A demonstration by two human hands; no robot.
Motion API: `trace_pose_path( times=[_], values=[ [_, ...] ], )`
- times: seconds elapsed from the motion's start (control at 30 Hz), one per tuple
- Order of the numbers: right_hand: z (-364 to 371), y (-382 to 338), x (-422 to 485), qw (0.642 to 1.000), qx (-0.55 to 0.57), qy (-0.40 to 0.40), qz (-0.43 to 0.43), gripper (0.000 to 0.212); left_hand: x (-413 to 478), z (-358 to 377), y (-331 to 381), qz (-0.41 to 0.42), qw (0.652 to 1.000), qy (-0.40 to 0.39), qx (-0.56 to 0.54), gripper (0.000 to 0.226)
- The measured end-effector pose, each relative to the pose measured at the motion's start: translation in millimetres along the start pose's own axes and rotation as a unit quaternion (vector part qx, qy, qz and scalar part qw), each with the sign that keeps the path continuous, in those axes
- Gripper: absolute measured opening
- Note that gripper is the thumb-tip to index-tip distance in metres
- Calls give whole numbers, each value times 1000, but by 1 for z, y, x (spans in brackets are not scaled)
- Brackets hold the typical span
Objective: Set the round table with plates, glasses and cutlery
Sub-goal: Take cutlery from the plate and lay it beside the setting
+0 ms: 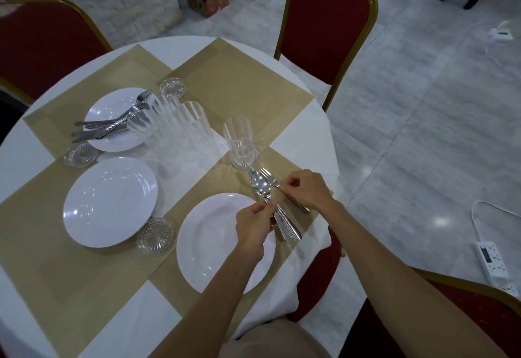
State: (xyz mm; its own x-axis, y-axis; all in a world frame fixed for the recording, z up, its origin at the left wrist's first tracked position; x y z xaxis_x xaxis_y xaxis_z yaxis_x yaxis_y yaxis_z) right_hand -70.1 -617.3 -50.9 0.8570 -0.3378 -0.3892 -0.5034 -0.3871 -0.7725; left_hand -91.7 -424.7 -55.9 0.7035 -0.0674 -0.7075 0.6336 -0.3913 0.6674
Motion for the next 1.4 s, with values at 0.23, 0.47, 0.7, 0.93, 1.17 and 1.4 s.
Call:
trace_pose_path(
  times=[0.23, 0.47, 0.7, 0.93, 1.17, 1.4],
  values=[
    [9, -31, -40, 967, 185, -173, 39, 12, 0, -2, 3, 3, 999, 31, -21, 18],
    [9, -22, -35, 976, 142, -162, 30, 10, -2, 3, 2, -13, 999, 36, -33, 16],
    [-5, -18, -28, 971, 172, -155, 52, 10, 0, -8, 0, -3, 998, 43, -38, 14],
    [-30, 37, 13, 980, 147, -37, 130, 12, 10, -25, -8, -11, 997, 74, -13, 13],
    [-23, 44, 34, 989, 82, 12, 118, 12, 15, -26, -6, -7, 997, 81, 0, 23],
    [-24, 41, 40, 995, 39, 51, 79, 8, 13, -14, 3, 1, 997, 70, 23, 21]
  ],
)
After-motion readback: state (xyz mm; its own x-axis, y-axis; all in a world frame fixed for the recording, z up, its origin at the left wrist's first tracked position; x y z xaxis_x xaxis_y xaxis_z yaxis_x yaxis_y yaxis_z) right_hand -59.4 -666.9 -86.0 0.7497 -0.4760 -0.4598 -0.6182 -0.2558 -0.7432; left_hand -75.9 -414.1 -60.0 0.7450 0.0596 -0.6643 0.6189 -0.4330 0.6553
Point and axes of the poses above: each hand's wrist, its own x-axis towards the middle knuckle, its own z-axis out of the palm, y = z × x, the point moved 10 cm from there along x, towards the middle knuckle, and after that the axes turned 14 degrees about x, right-handed, at the moved point
